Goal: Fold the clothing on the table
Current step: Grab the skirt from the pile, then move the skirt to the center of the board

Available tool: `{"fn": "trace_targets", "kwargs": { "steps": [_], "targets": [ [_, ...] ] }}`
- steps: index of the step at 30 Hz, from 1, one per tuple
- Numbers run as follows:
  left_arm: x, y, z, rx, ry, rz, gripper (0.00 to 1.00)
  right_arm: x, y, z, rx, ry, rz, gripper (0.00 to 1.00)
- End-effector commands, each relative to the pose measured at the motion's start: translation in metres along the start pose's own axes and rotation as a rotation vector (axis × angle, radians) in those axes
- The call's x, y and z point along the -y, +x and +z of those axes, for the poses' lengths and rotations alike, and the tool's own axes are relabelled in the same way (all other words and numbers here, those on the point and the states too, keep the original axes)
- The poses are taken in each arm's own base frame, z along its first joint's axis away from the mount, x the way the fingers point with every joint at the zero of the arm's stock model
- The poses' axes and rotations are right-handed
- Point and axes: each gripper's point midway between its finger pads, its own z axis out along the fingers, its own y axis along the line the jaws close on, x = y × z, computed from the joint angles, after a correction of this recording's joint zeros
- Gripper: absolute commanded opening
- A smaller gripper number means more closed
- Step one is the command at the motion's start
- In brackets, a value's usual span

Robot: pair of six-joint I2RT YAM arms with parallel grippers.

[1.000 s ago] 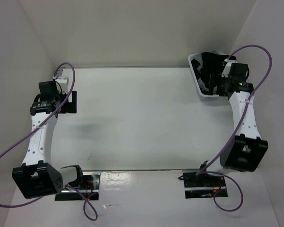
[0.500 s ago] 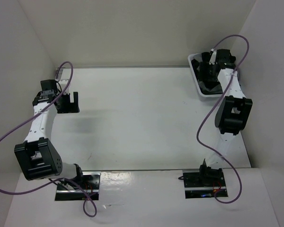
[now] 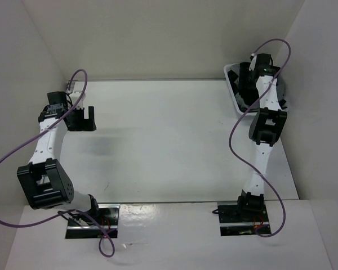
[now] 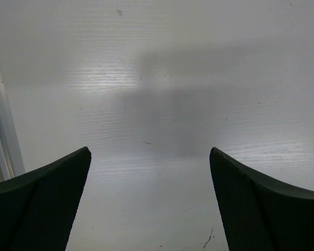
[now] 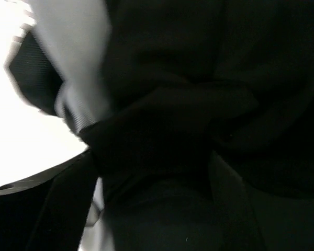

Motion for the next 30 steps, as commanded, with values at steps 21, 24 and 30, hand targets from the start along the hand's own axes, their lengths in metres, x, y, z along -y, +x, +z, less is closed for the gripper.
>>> {"fn": "trace_targets", "kwargs": {
  "steps": [21, 24, 30],
  "targets": [
    [0.003, -0.020, 0.007, 0.030, 0.058, 0.035, 1.00, 0.014, -0.089, -0.134, 0.227, -0.041, 0.010, 0.00],
    [0.004, -0.024, 0.000, 0.053, 0.054, 0.042, 1.00, -0.030, -0.124, -0.209, 0.363, -0.136, -0.059, 0.00],
    [0.007, -0.030, -0.016, 0.109, 0.051, 0.077, 1.00, -0.141, -0.129, -0.313, 0.492, -0.369, -0.255, 0.00]
  ]
}}
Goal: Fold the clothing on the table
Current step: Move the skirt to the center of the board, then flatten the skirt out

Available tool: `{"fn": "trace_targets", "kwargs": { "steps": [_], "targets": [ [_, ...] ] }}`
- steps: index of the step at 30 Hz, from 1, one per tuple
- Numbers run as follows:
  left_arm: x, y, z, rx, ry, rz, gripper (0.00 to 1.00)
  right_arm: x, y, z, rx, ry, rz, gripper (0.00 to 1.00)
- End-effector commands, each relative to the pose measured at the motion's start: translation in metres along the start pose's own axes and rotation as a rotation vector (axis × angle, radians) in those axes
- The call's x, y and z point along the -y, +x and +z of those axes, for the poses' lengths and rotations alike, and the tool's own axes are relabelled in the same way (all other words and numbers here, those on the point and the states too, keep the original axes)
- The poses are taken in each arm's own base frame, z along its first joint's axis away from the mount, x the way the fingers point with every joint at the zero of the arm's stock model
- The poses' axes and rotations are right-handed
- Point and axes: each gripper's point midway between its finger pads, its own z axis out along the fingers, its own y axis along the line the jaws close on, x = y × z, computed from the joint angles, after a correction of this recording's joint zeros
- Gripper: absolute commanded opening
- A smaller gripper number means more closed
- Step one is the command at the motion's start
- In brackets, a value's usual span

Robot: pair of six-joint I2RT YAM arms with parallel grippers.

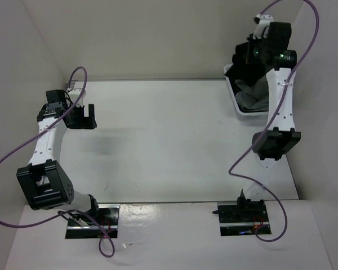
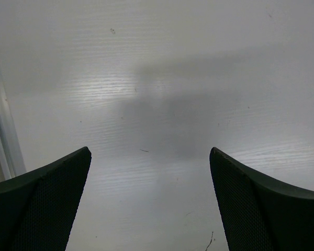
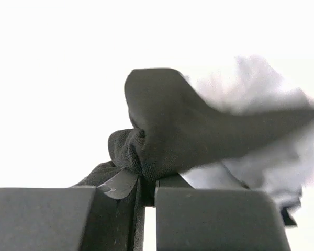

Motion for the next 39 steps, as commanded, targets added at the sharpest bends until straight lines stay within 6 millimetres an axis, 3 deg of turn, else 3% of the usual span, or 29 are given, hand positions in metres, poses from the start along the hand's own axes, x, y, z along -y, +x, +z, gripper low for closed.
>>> {"fn": "trace_targets", "kwargs": {
  "steps": [1, 3, 4, 5, 6, 7, 9, 10, 12, 13, 15, 16, 18, 19, 22, 25, 27, 29, 32, 34, 35, 36, 37, 38, 39],
  "targets": [
    [0.006, -0.018, -0.021, 0.092, 0.020, 0.053, 1.00, -0.134, -0.057, -0.094, 0.186, -0.275, -0.203, 0.00],
    [0.007, -0.016, -0.022, 0.094, 0.019, 0.063, 1.00, -0.171, -0.037, -0.106, 0.138, -0.353, -0.263, 0.16],
    [0.009, -0.012, -0.026, 0.091, 0.020, 0.062, 1.00, -0.190, -0.027, -0.112, 0.118, -0.405, -0.297, 0.36],
    [0.012, -0.014, -0.029, 0.104, 0.031, 0.065, 1.00, -0.217, -0.005, -0.121, 0.080, -0.488, -0.372, 0.63],
    [0.016, -0.008, -0.030, 0.104, 0.049, 0.076, 1.00, -0.231, 0.027, -0.117, 0.000, -0.543, -0.404, 0.98],
    [0.017, -0.006, -0.031, 0.105, 0.049, 0.076, 1.00, -0.234, 0.039, -0.115, -0.029, -0.538, -0.414, 0.98],
    [0.023, -0.003, -0.035, 0.113, 0.077, 0.100, 1.00, -0.231, 0.046, -0.118, -0.015, -0.508, -0.432, 0.98],
    [0.027, -0.004, -0.042, 0.124, 0.086, 0.104, 1.00, -0.217, 0.071, -0.101, -0.083, -0.429, -0.438, 0.98],
    [0.037, 0.005, -0.043, 0.118, 0.119, 0.138, 1.00, -0.200, 0.075, -0.096, -0.052, -0.326, -0.436, 0.98],
    [0.043, 0.008, -0.042, 0.106, 0.141, 0.153, 1.00, -0.186, 0.106, -0.083, -0.126, -0.259, -0.446, 0.98],
    [0.054, 0.017, -0.041, 0.093, 0.183, 0.171, 1.00, -0.172, 0.123, -0.081, -0.157, -0.218, -0.430, 0.98],
    [0.060, 0.026, -0.043, 0.068, 0.206, 0.178, 1.00, -0.171, 0.149, -0.075, -0.217, -0.223, -0.425, 0.98],
    [0.066, 0.031, -0.043, 0.051, 0.230, 0.193, 1.00, -0.170, 0.167, -0.075, -0.255, -0.233, -0.427, 0.98],
    [0.072, 0.037, -0.044, 0.036, 0.244, 0.208, 1.00, -0.171, 0.187, -0.077, -0.304, -0.249, -0.419, 0.98],
    [0.082, 0.041, -0.047, 0.026, 0.274, 0.230, 1.00, -0.175, 0.208, -0.077, -0.355, -0.287, -0.406, 0.98],
    [0.091, 0.038, -0.057, 0.057, 0.301, 0.246, 1.00, -0.192, 0.219, -0.082, -0.394, -0.390, -0.374, 0.98],
    [0.097, 0.033, -0.060, 0.087, 0.316, 0.267, 1.00, -0.212, 0.215, -0.090, -0.393, -0.511, -0.353, 0.98],
    [0.110, 0.026, -0.060, 0.112, 0.350, 0.272, 1.00, -0.222, 0.209, -0.088, -0.388, -0.566, -0.348, 0.98],
    [0.124, 0.020, -0.048, 0.098, 0.410, 0.271, 1.00, -0.221, 0.211, -0.074, -0.409, -0.548, -0.351, 0.98],
    [0.131, 0.022, -0.027, 0.027, 0.442, 0.241, 0.98, -0.213, 0.210, -0.068, -0.414, -0.494, -0.366, 0.98],
    [0.135, 0.009, -0.023, 0.037, 0.448, 0.246, 0.96, -0.210, 0.210, -0.067, -0.416, -0.479, -0.370, 0.98],
    [0.136, 0.008, -0.003, -0.007, 0.460, 0.224, 0.94, -0.207, 0.211, -0.069, -0.416, -0.464, -0.374, 0.98],
    [0.142, -0.008, 0.000, 0.007, 0.475, 0.203, 0.92, -0.202, 0.207, -0.071, -0.406, -0.436, -0.381, 0.98],
    [0.146, -0.003, 0.012, -0.027, 0.487, 0.177, 0.90, -0.199, 0.209, -0.074, -0.407, -0.424, -0.384, 0.98],
    [0.147, -0.016, 0.030, -0.036, 0.485, 0.114, 0.88, -0.196, 0.207, -0.081, -0.394, -0.416, -0.396, 0.98]
  ]
}}
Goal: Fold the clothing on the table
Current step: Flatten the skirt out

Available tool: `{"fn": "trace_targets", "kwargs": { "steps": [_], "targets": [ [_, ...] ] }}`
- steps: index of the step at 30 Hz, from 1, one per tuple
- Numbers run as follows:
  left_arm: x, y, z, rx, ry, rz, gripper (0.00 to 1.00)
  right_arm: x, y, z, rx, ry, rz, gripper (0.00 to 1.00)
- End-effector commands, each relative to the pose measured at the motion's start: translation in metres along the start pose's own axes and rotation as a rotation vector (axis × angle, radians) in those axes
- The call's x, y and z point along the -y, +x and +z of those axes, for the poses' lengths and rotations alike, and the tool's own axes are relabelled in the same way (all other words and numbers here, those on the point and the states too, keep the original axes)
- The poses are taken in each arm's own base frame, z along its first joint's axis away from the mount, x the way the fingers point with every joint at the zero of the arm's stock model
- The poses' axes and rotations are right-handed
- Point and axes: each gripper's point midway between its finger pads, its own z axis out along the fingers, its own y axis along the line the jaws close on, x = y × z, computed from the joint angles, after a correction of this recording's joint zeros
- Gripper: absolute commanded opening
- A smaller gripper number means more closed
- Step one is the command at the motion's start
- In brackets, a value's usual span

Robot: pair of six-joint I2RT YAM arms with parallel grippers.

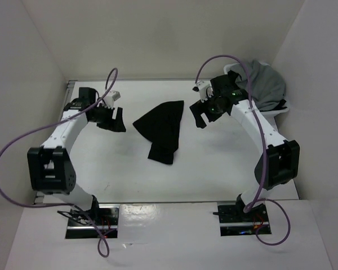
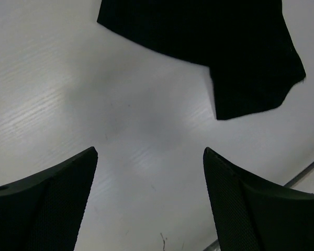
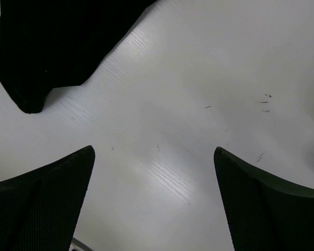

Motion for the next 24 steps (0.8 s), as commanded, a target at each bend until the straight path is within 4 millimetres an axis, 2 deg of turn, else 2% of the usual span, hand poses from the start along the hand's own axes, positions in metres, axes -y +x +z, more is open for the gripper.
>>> {"fn": "trace_targets", "kwargs": {
  "steps": [1, 2, 3, 4, 7, 8, 9, 11, 13, 15, 18, 24],
  "targets": [
    [-0.004, -0.044, 0.033, 0.054, 0.053, -0.114, 0.81, 0.008, -0.005, -0.025, 0.041, 0.079, -0.026, 0.98],
    [-0.014, -0.041, 0.054, 0.016, 0.060, -0.169, 0.77, 0.007, 0.000, -0.026, 0.028, 0.084, -0.024, 0.98],
    [-0.020, -0.061, 0.057, 0.048, 0.055, -0.175, 0.74, 0.007, 0.002, -0.031, 0.034, 0.096, -0.025, 0.98],
    [-0.024, -0.057, 0.077, 0.007, 0.068, -0.222, 0.67, 0.013, 0.004, -0.036, 0.028, 0.120, -0.017, 0.98],
    [-0.037, -0.067, 0.100, -0.001, 0.003, -0.266, 0.57, 0.021, 0.017, -0.042, 0.002, 0.147, -0.003, 0.98],
    [-0.038, -0.068, 0.115, -0.010, -0.010, -0.262, 0.55, 0.029, 0.019, -0.048, 0.009, 0.172, 0.013, 0.98],
    [-0.037, -0.069, 0.122, -0.012, -0.005, -0.267, 0.55, 0.028, 0.022, -0.046, 0.001, 0.169, 0.014, 0.98],
    [-0.031, -0.065, 0.141, -0.040, 0.001, -0.289, 0.54, 0.040, 0.025, -0.053, 0.012, 0.185, 0.048, 0.98],
    [-0.035, -0.069, 0.150, -0.043, -0.044, -0.291, 0.54, 0.046, 0.031, -0.053, 0.012, 0.176, 0.077, 0.98],
    [-0.037, -0.059, 0.161, -0.078, -0.082, -0.296, 0.53, 0.050, 0.031, -0.057, 0.020, 0.187, 0.086, 0.98],
    [-0.041, -0.055, 0.165, -0.087, -0.109, -0.320, 0.53, 0.052, 0.032, -0.058, 0.023, 0.185, 0.095, 0.98],
    [-0.066, -0.042, 0.154, -0.110, -0.283, -0.330, 0.53, 0.054, 0.031, -0.049, 0.012, 0.171, 0.098, 0.98]
  ]
}}
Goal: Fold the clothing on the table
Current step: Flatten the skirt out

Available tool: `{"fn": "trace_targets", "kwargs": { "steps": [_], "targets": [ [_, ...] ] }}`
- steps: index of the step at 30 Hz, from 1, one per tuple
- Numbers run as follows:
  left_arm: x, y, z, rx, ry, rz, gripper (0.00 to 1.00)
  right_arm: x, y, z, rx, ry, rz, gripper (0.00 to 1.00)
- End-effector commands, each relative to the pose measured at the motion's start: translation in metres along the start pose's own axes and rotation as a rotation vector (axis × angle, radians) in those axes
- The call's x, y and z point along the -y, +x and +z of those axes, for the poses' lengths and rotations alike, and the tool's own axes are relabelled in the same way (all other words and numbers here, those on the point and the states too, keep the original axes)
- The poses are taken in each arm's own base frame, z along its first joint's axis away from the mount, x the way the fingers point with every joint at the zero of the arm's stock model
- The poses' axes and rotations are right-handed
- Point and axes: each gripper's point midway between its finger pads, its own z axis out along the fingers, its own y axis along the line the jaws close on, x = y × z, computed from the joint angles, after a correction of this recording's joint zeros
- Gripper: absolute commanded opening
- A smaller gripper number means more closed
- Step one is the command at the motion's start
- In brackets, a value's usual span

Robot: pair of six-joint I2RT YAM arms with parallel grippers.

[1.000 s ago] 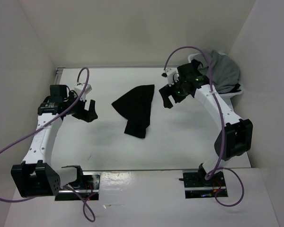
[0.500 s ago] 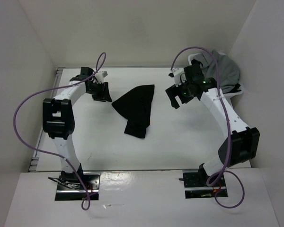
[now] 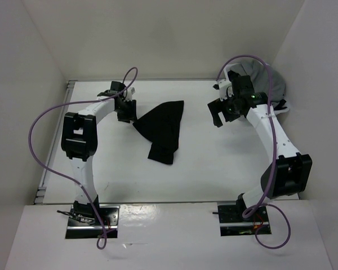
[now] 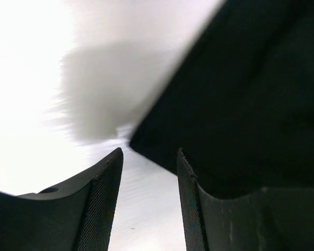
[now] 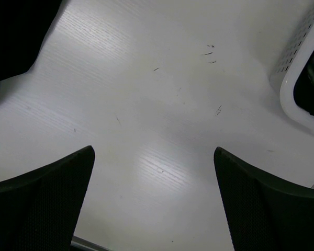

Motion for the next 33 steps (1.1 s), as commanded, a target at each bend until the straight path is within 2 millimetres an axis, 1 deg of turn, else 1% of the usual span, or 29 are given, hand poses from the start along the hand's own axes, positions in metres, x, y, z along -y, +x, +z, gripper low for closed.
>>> {"fn": "trace_targets", "kwargs": {
  "steps": [1, 2, 3, 6, 7, 8, 11, 12, 14, 16, 18, 19, 20, 22, 24, 25, 27, 28, 29, 31, 32, 33],
  "targets": [
    [-0.023, -0.007, -0.010, 0.038, -0.133, -0.036, 0.53, -0.002, -0.005, -0.002, 0.019, -0.014, -0.009, 0.98],
    [-0.025, -0.011, -0.017, 0.063, -0.156, -0.032, 0.53, -0.004, -0.005, -0.002, 0.023, -0.024, -0.009, 0.98],
    [-0.025, -0.009, -0.019, 0.062, -0.156, -0.032, 0.53, -0.003, -0.004, 0.002, 0.013, -0.027, -0.017, 0.98],
    [-0.028, -0.007, -0.017, 0.062, -0.165, -0.033, 0.53, -0.003, -0.008, 0.004, 0.023, -0.034, -0.018, 0.98],
    [-0.027, -0.004, -0.010, 0.040, -0.156, -0.046, 0.53, -0.003, -0.007, 0.007, 0.014, -0.036, -0.017, 0.98],
    [-0.026, -0.003, -0.009, 0.029, -0.149, -0.048, 0.53, -0.002, -0.011, 0.005, 0.026, -0.033, -0.019, 0.98],
    [-0.019, 0.000, -0.001, 0.009, -0.096, -0.051, 0.53, -0.001, -0.013, 0.007, 0.024, -0.033, -0.019, 0.98],
    [-0.010, 0.002, 0.000, 0.001, -0.062, -0.043, 0.53, -0.001, -0.013, 0.007, 0.024, -0.033, -0.019, 0.98],
    [-0.004, 0.003, 0.000, -0.004, -0.030, -0.043, 0.54, -0.001, -0.013, 0.007, 0.024, -0.033, -0.019, 0.98],
    [0.002, 0.006, 0.003, -0.019, 0.011, -0.046, 0.54, -0.003, -0.007, 0.008, 0.006, -0.039, -0.015, 0.98],
    [0.006, 0.005, 0.005, -0.023, 0.034, -0.046, 0.54, -0.003, -0.008, 0.005, 0.014, -0.037, -0.017, 0.98],
    [0.008, 0.008, 0.008, -0.035, 0.053, -0.049, 0.54, -0.004, -0.005, 0.007, 0.004, -0.040, -0.015, 0.98],
    [0.009, 0.005, 0.006, -0.027, 0.055, -0.046, 0.54, -0.004, -0.005, 0.007, 0.004, -0.040, -0.015, 0.98],
    [0.010, 0.007, 0.009, -0.037, 0.066, -0.049, 0.54, -0.004, -0.005, 0.007, 0.004, -0.040, -0.015, 0.98],
    [0.007, 0.014, 0.015, -0.063, 0.061, -0.057, 0.54, -0.004, -0.005, 0.007, 0.004, -0.040, -0.015, 0.98],
    [0.007, 0.015, 0.015, -0.063, 0.061, -0.058, 0.53, -0.004, -0.003, 0.010, -0.004, -0.043, -0.014, 0.98],
    [0.007, 0.018, 0.019, -0.075, 0.069, -0.061, 0.46, -0.004, -0.003, 0.010, -0.004, -0.043, -0.014, 0.98],
    [0.007, 0.021, 0.020, -0.083, 0.067, -0.064, 0.40, -0.004, -0.003, 0.010, -0.004, -0.043, -0.014, 0.98],
    [0.006, 0.021, 0.020, -0.083, 0.068, -0.055, 0.25, -0.003, -0.006, 0.011, 0.007, -0.039, -0.016, 0.98],
    [0.006, 0.021, 0.020, -0.082, 0.068, -0.043, 0.04, -0.003, -0.011, 0.018, 0.013, -0.048, -0.005, 0.98],
    [0.004, 0.015, 0.019, -0.066, 0.054, -0.037, 0.00, -0.005, -0.012, 0.022, 0.015, -0.060, 0.007, 0.98],
    [0.005, 0.012, 0.016, -0.064, 0.054, -0.026, 0.00, -0.002, -0.019, 0.028, 0.022, -0.058, 0.026, 0.98]
  ]
}}
